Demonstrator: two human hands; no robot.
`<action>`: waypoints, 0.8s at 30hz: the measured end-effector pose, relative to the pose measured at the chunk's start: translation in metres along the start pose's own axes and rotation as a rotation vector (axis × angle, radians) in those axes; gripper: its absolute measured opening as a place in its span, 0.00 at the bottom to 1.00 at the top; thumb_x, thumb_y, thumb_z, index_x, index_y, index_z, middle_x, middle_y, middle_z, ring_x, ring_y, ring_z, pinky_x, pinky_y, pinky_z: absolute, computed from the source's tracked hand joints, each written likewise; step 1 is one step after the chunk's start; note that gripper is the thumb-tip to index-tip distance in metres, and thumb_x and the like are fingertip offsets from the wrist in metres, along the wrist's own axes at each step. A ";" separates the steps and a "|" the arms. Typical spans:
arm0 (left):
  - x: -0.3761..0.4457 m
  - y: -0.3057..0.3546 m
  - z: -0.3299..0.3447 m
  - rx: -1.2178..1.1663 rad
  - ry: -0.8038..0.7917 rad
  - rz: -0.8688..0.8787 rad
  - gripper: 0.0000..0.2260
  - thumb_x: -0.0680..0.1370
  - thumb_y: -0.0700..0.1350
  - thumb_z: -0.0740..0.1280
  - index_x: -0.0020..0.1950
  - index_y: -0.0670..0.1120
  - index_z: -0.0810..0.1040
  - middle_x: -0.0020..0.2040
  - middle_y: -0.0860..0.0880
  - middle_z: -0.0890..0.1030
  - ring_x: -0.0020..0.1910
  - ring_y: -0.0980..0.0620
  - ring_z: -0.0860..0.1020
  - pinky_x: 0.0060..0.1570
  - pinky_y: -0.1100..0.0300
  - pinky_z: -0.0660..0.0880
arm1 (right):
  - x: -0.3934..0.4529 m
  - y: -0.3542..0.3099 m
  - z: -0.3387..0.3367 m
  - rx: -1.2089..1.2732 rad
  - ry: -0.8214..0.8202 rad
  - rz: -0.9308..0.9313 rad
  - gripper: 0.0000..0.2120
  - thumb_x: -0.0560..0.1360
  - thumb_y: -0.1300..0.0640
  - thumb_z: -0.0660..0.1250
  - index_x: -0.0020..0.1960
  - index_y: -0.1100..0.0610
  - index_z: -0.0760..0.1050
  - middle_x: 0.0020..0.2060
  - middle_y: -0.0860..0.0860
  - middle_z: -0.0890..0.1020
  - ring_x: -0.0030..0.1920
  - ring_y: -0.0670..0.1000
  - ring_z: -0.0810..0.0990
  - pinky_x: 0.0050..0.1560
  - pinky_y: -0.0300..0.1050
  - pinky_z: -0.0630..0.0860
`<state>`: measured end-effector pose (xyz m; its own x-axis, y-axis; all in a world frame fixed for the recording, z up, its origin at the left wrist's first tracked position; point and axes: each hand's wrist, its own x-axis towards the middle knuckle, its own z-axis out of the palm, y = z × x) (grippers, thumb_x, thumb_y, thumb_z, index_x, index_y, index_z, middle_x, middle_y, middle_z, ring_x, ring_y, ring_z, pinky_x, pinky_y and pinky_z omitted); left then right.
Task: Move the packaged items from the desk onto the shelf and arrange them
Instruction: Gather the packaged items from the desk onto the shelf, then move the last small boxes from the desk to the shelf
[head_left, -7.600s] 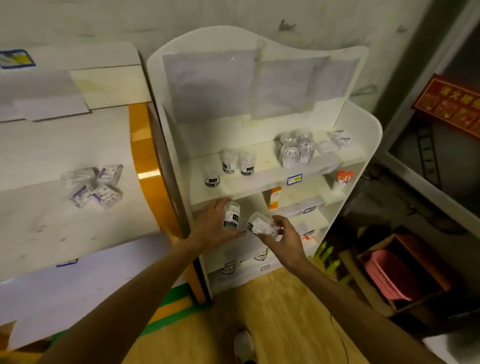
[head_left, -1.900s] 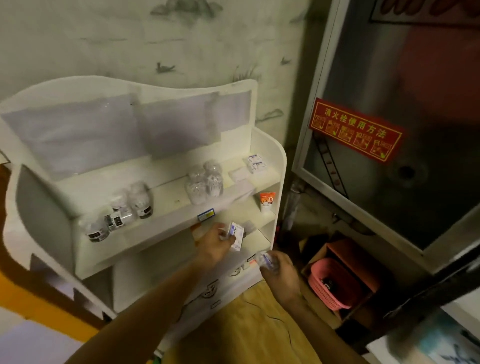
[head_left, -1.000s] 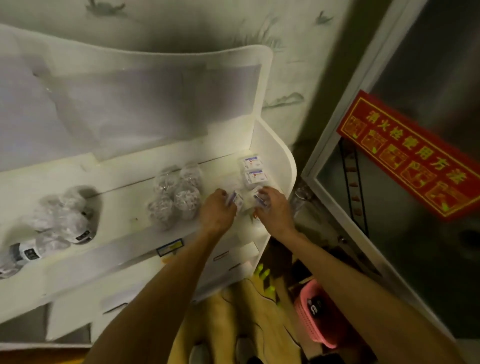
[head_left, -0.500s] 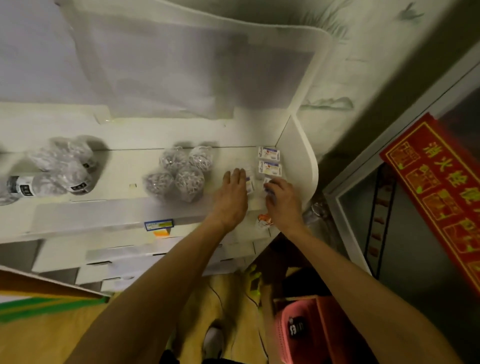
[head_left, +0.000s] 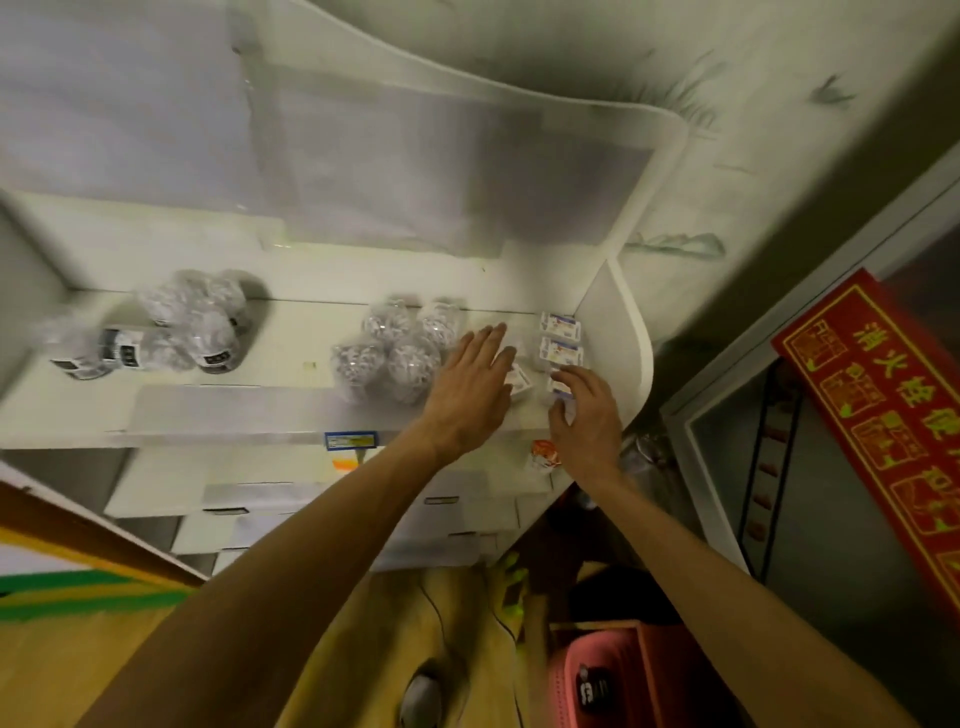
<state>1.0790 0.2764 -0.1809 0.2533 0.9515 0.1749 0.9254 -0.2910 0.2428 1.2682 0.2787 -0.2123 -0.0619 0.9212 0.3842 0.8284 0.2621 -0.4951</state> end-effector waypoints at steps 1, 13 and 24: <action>-0.002 -0.005 -0.012 0.013 0.028 0.018 0.24 0.83 0.50 0.58 0.77 0.44 0.63 0.81 0.42 0.54 0.80 0.44 0.52 0.79 0.50 0.45 | 0.001 -0.008 0.002 0.016 0.011 0.004 0.17 0.77 0.63 0.69 0.65 0.56 0.77 0.65 0.51 0.78 0.66 0.51 0.73 0.70 0.37 0.65; -0.128 -0.175 -0.197 0.163 0.383 -0.082 0.24 0.82 0.52 0.56 0.74 0.40 0.69 0.78 0.40 0.63 0.78 0.41 0.61 0.78 0.47 0.53 | -0.020 -0.248 0.046 0.400 0.154 -0.203 0.15 0.76 0.67 0.66 0.60 0.56 0.79 0.60 0.51 0.81 0.62 0.51 0.77 0.66 0.49 0.74; -0.427 -0.400 -0.328 0.283 0.538 -0.738 0.20 0.82 0.53 0.58 0.69 0.42 0.72 0.70 0.41 0.73 0.66 0.39 0.73 0.66 0.45 0.69 | -0.136 -0.525 0.126 0.759 -0.020 -0.537 0.14 0.76 0.63 0.64 0.61 0.57 0.79 0.58 0.50 0.80 0.61 0.48 0.77 0.61 0.47 0.77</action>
<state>0.5086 -0.0468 -0.0395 -0.5196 0.6912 0.5022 0.8517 0.4661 0.2397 0.7716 0.0520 -0.1027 -0.3469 0.6250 0.6993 0.1003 0.7660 -0.6349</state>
